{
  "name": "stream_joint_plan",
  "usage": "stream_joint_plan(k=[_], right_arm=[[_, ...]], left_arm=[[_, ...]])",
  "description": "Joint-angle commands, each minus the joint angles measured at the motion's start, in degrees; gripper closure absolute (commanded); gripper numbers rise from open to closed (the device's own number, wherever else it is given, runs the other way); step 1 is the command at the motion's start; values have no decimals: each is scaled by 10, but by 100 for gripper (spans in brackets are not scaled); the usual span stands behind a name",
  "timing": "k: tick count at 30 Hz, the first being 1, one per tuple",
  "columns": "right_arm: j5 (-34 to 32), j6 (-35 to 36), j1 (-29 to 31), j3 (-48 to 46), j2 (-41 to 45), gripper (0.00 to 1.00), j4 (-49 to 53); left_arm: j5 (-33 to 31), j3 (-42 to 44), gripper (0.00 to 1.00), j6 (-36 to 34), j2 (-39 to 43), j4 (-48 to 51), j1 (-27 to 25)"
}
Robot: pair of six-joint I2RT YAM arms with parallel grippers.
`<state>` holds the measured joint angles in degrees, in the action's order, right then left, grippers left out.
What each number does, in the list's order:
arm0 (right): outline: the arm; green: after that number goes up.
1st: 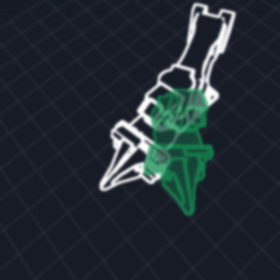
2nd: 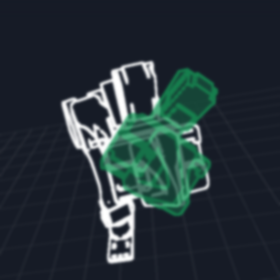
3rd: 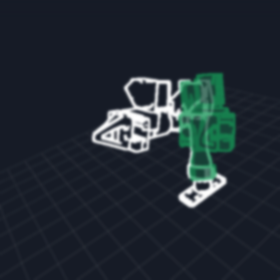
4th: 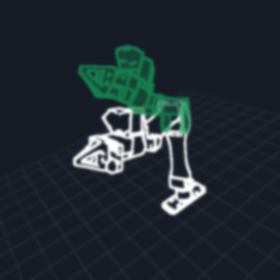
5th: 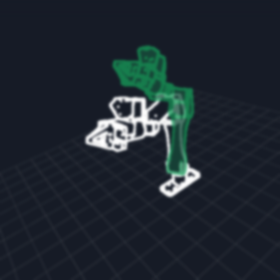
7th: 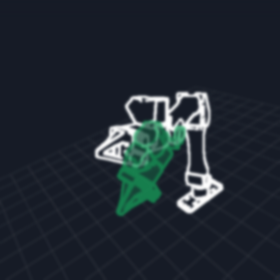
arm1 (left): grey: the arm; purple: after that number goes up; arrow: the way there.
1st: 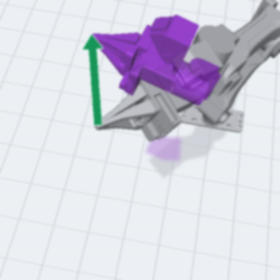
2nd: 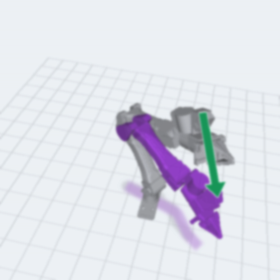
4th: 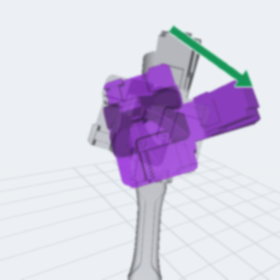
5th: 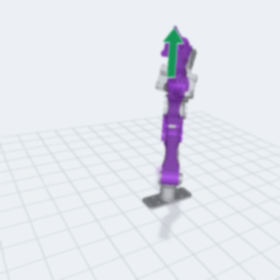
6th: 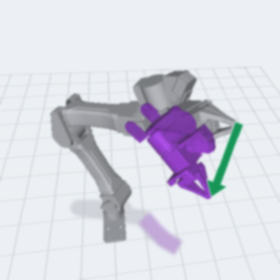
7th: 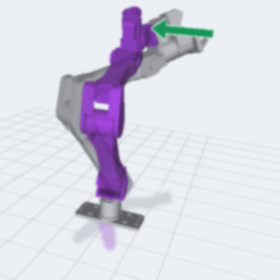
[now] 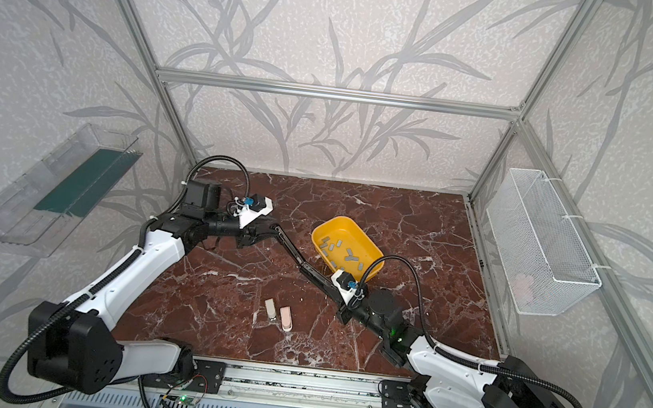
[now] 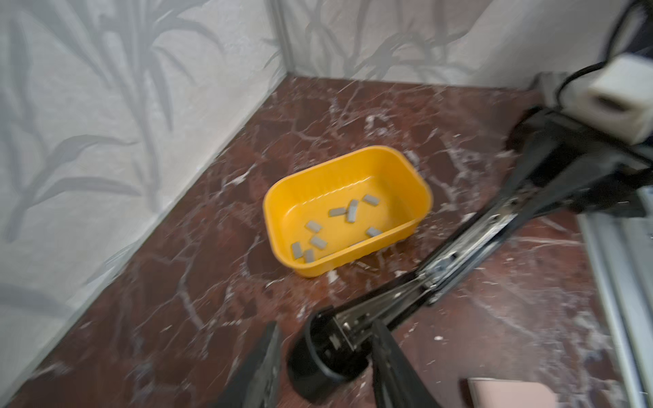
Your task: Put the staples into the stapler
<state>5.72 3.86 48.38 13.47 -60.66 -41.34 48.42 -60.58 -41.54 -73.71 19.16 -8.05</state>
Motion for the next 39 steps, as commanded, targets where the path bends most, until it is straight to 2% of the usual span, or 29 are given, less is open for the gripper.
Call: stream_joint_plan(k=[1,5,16,21,26,30,39], right_arm=[[2,-6,2,4,26,100,-68],[5,-1,2,9,32,100,-54],[-9,-31,8,17,-9,100,-83],[-61,-56,30,20,-43,100,-106],[-140,-70,59,35,-112,100,-133],[-151,-91,68,54,-189,100,-176],[-215,-110,89,102,-257,100,-120]], left_arm=[[-98,3,49,-18,2,-50,2],[-111,8,43,-23,6,-56,-7],[-133,8,41,-78,5,-22,-51],[-115,-1,41,-105,8,6,-69],[-126,14,41,-139,25,11,-91],[-137,17,41,-156,28,22,-103],[-137,19,41,-165,27,20,-108]])
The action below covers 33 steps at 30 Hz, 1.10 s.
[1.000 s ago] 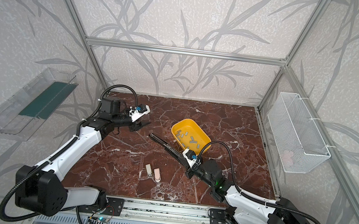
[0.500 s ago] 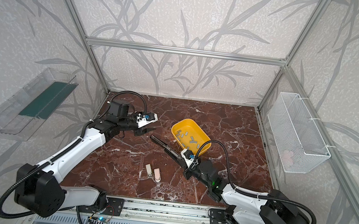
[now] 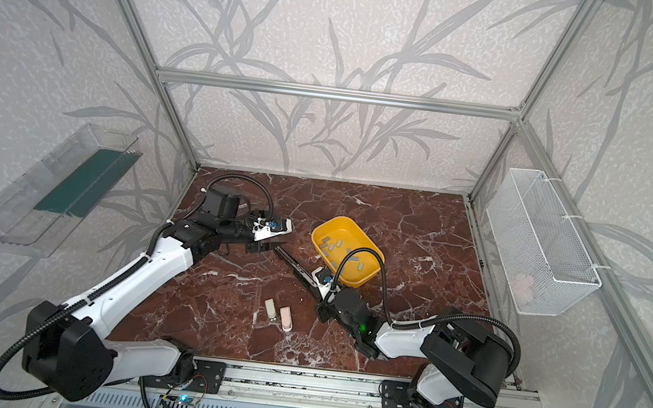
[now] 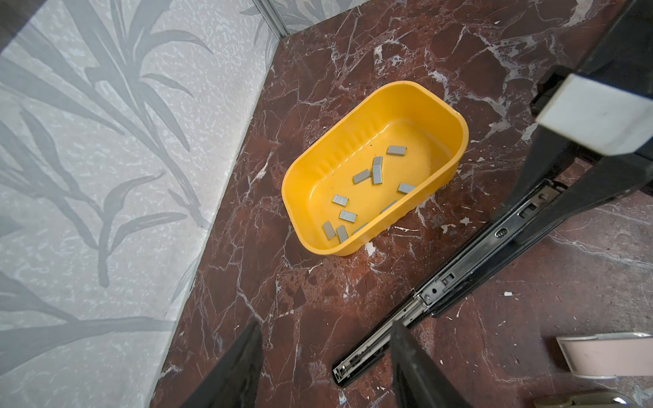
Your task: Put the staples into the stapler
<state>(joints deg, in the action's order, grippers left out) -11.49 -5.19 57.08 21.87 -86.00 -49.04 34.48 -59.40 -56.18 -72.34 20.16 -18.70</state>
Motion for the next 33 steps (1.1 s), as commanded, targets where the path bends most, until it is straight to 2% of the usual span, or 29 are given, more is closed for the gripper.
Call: stream_joint_plan(k=[1,9,16,21,25,33], right_arm=[[-45,-22,2,18,-7,100,-43],[-85,-61,2,40,-47,100,0],[-78,-85,2,62,-88,100,23],[-77,-84,3,74,-80,100,57],[-88,-80,4,68,-63,78,60],[-90,-60,12,71,-39,60,79]], left_arm=[[2,4,41,-17,13,11,-1],[0,5,41,-23,11,16,-5],[-1,6,41,-28,12,18,-7],[-1,12,41,-31,15,14,-9],[0,7,41,-32,10,22,-9],[2,12,41,-41,7,25,-14]])
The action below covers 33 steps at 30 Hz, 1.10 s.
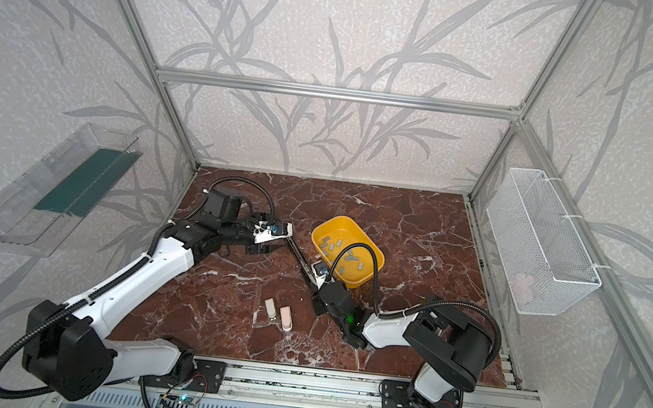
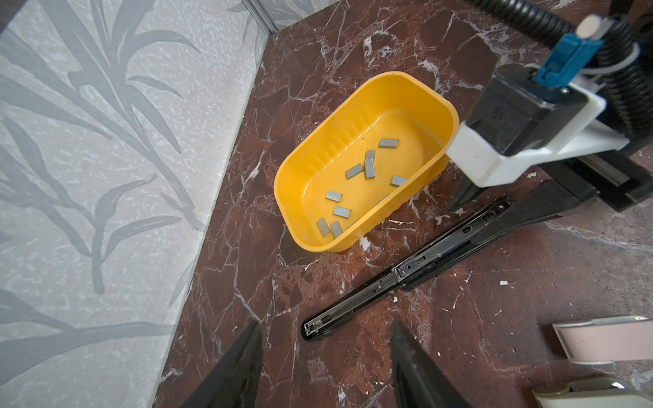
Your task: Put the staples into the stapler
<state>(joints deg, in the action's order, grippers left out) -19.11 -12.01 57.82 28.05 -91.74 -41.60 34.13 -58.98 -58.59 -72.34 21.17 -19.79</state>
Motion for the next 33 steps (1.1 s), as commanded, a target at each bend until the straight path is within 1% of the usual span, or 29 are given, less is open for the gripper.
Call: stream_joint_plan(k=[1,6,7,10,11,13,16,18,21,23,25,27,30,32,33], right_arm=[[-14,11,5,8,23,59,5],[-21,27,5,2,56,55,8],[-23,28,21,-2,67,54,6],[-31,34,21,-17,103,49,-1],[-33,37,21,-22,115,48,-1],[-39,38,21,-29,139,44,0],[-51,33,21,-38,162,39,2],[-73,34,20,-46,168,36,-3],[-111,45,19,-50,176,35,-2],[-127,55,18,-49,184,34,6],[-140,65,17,-49,195,34,15],[-148,78,15,-52,211,34,18],[-168,92,13,-59,236,33,20],[-173,87,13,-67,256,31,27],[-172,80,-7,-70,265,31,30]], left_arm=[[5,11,41,-22,8,13,-5],[27,8,42,-42,9,28,-6],[31,8,43,-66,14,37,-8],[8,16,44,-80,34,26,-36],[1,12,43,-97,36,37,-46],[-16,-14,43,-134,30,93,-61],[-60,-65,46,-199,10,216,-87],[-92,-59,48,-227,7,248,-106],[-127,-1,52,-267,15,243,-148],[-148,52,50,-287,18,196,-172],[-186,74,50,-304,6,176,-199],[-213,66,51,-307,-18,192,-225],[-220,48,51,-307,-44,221,-253],[-239,43,52,-300,-56,233,-272],[-247,48,52,-299,-55,232,-278]])
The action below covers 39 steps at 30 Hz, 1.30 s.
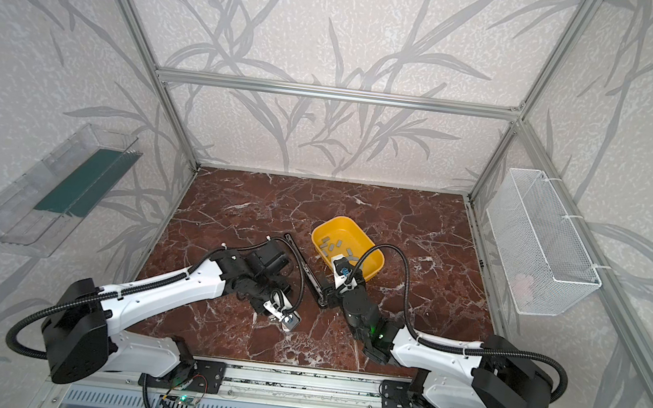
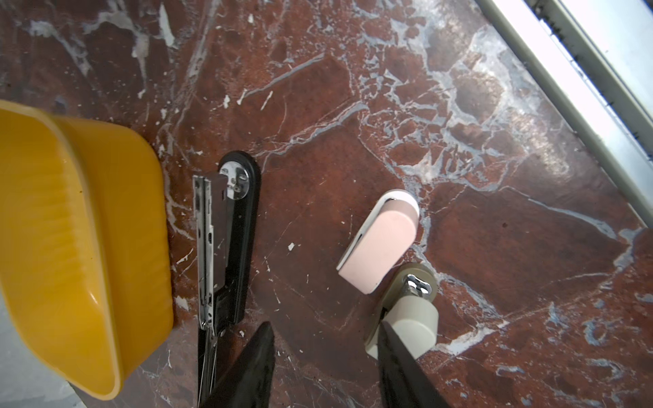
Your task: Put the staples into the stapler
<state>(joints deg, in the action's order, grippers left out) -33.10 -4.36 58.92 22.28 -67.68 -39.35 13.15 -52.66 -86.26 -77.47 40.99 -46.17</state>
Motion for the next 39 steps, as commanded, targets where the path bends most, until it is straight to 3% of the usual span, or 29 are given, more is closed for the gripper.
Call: stream_joint_plan(k=[1,11,30,39], right_arm=[[-29,-7,-24,-17,34,31,12],[0,-36,-44,-22,39,30,32],[23,-40,-47,-9,17,30,47],[23,-40,-48,-10,19,30,48]], left_arm=[[-46,-7,50,-24,-2,29,-22],[-91,25,47,-42,-8,-6,-89],[-101,12,47,-30,-82,2,-110],[-110,-6,53,-27,-116,12,-117]])
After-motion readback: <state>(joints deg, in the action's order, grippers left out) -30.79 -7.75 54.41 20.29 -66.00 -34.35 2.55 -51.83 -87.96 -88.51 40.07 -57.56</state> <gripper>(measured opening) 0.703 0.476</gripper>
